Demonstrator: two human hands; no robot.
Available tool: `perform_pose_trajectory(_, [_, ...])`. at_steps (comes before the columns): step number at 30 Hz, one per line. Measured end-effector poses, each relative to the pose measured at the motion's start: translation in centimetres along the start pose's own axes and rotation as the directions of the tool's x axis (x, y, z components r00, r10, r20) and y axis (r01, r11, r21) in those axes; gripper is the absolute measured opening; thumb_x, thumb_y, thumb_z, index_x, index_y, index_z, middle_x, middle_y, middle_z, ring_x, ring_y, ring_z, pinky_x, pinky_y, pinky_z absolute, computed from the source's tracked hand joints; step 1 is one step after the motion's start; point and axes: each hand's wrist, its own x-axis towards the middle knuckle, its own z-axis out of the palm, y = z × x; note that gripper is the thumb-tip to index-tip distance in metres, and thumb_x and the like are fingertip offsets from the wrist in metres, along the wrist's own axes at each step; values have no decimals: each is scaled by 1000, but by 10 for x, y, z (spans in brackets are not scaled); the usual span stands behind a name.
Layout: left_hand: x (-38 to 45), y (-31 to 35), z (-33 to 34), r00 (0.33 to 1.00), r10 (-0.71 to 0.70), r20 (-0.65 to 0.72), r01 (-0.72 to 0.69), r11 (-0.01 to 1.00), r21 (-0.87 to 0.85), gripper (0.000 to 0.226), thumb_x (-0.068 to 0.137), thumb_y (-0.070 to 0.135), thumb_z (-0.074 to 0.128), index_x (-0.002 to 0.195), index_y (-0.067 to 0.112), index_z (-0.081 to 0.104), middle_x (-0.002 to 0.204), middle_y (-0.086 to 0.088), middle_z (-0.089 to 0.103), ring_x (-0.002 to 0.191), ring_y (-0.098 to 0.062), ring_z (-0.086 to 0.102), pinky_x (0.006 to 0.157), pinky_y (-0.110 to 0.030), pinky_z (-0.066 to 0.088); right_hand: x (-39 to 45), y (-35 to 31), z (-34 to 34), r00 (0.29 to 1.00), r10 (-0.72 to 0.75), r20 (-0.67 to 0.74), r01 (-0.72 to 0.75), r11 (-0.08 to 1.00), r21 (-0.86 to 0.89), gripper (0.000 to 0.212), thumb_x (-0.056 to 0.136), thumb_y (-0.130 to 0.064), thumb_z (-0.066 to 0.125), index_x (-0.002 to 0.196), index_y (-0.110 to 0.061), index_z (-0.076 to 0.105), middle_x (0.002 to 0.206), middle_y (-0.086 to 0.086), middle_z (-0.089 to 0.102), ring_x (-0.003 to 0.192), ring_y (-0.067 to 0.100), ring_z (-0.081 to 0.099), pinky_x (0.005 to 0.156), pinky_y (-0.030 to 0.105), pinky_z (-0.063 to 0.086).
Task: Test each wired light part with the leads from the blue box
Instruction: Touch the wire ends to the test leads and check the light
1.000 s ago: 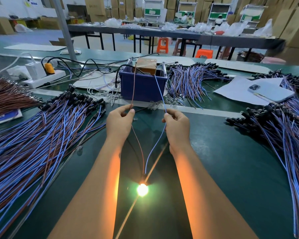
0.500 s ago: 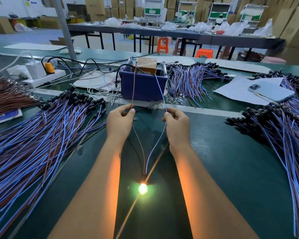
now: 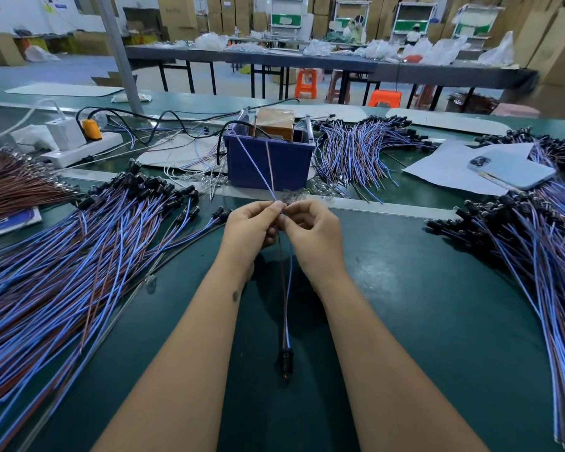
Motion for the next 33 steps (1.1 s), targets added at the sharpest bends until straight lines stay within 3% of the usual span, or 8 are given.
perform_pose_trajectory(6, [4, 6, -6, 989, -78, -124, 40, 958, -282, 19, 95, 9, 58, 77, 11, 59, 52, 6, 57, 44, -2, 53, 45, -13, 47, -1, 0, -2, 988, 29, 151, -29, 1000, 1, 29, 88, 3, 62, 105, -20, 65, 90, 7, 70, 68, 4, 57, 65, 23, 45])
perform_pose_trajectory(10, [4, 8, -11, 978, -77, -192, -8, 913, -407, 20, 96, 6, 57, 76, 10, 54, 53, 5, 60, 45, -2, 56, 47, -13, 49, -5, -1, -1, 954, 4, 298, -21, 998, 53, 47, 81, -1, 73, 113, -35, 66, 82, -12, 67, 59, 17, 37, 58, 26, 39])
perform_pose_trajectory(14, [3, 7, -11, 961, -66, -270, -64, 893, -445, 18, 93, 4, 59, 77, 10, 55, 55, 4, 63, 49, -4, 60, 52, -14, 52, -5, -5, -5, 969, 85, 234, -151, 948, 281, 19, 95, -14, 60, 106, -25, 71, 82, -9, 71, 60, 9, 54, 63, 21, 48])
perform_pose_trajectory(20, [-6, 0, -4, 951, 52, -304, -111, 977, -182, 15, 89, 4, 66, 76, 11, 62, 66, 0, 62, 55, -6, 60, 57, -16, 53, -3, -7, -16, 972, 233, 21, -224, 903, 367, 25, 102, -26, 45, 96, -21, 68, 87, -4, 69, 66, 10, 62, 59, 20, 47])
perform_pose_trajectory(23, [-17, -2, 5, 944, 265, -197, -243, 961, 131, 13, 86, 4, 71, 76, 12, 66, 64, 0, 64, 55, -6, 60, 59, -20, 53, -5, -13, -26, 961, 266, -78, -210, 884, 418, 31, 105, -26, 37, 85, -17, 59, 84, 1, 68, 71, 13, 63, 58, 20, 49])
perform_pose_trajectory(25, [-30, -3, 18, 922, 372, -109, -337, 908, 247, 13, 83, 5, 73, 76, 14, 67, 65, 1, 65, 57, -7, 60, 61, -22, 52, -6, -16, -39, 943, 302, -138, -219, 879, 424, 34, 106, -26, 34, 80, -16, 53, 71, 0, 67, 59, 10, 61, 54, 20, 46])
perform_pose_trajectory(29, [-62, -2, 63, 831, 541, 131, -555, 783, 282, 9, 80, 9, 77, 77, 16, 73, 71, 6, 69, 65, -6, 62, 64, -21, 49, 4, -31, -86, 938, 282, -202, -196, 912, 361, 34, 106, -22, 33, 79, -12, 50, 54, 1, 50, 40, 5, 41, 42, 17, 32])
perform_pose_trajectory(33, [-91, -6, 120, 652, 651, 389, -754, 611, 240, 5, 81, 6, 75, 85, 8, 76, 81, -1, 70, 67, -12, 64, 63, -25, 54, 18, -56, -151, 957, 202, -208, -196, 979, 48, 35, 105, -22, 36, 80, -6, 54, 53, -2, 37, 41, 6, 32, 44, 21, 26])
